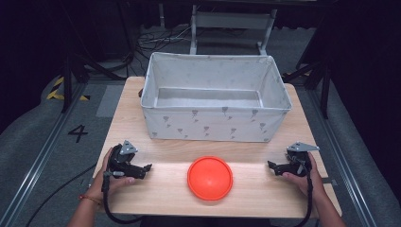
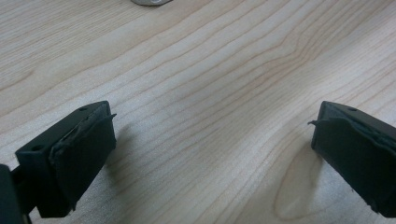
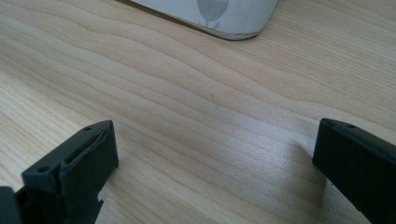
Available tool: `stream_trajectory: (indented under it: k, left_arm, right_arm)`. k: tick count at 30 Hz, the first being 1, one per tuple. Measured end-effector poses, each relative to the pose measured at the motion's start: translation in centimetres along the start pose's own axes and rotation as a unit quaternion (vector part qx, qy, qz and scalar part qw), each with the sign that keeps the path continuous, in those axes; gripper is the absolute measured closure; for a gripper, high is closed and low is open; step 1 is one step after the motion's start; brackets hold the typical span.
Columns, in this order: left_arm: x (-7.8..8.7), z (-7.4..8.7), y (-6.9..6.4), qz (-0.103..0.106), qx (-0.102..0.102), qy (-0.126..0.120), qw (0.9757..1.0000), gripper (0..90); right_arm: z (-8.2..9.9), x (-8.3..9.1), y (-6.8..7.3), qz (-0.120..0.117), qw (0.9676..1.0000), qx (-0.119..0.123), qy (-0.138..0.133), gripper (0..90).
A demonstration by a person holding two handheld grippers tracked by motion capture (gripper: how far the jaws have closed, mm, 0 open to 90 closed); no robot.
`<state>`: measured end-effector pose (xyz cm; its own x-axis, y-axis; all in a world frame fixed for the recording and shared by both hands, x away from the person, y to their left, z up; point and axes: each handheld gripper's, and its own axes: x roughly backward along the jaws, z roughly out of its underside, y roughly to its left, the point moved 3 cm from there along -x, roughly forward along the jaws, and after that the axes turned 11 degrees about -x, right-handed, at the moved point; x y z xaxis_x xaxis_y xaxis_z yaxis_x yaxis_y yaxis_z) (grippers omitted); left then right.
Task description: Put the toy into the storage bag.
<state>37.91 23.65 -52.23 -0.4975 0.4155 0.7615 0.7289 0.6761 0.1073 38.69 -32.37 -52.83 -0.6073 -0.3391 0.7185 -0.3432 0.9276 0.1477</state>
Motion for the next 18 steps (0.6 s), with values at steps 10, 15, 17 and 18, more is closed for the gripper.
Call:
stream_trajectory:
  k: [10,15,17,18]
  left_arm:
    - [0.3,0.3,-0.1,0.004,0.000,0.001,1.0000,0.2]
    - [0.3,0.4,0.0,0.006,-0.003,0.000,1.0000,0.5]
    - [0.4,0.5,0.0,0.008,-0.005,-0.001,1.0000,0.5]
    - [0.4,0.5,0.0,0.008,-0.005,-0.001,1.0000,0.5]
  right_arm:
    - [0.0,0.4,0.2,-0.013,0.9998,0.012,0.012,8.3]
    - [-0.2,1.1,0.8,-0.020,0.9992,0.022,0.025,23.2]
    - [-0.3,1.4,1.3,-0.034,0.9989,0.023,0.021,23.8]
    - [-0.3,1.4,1.3,-0.034,0.9989,0.023,0.021,23.8]
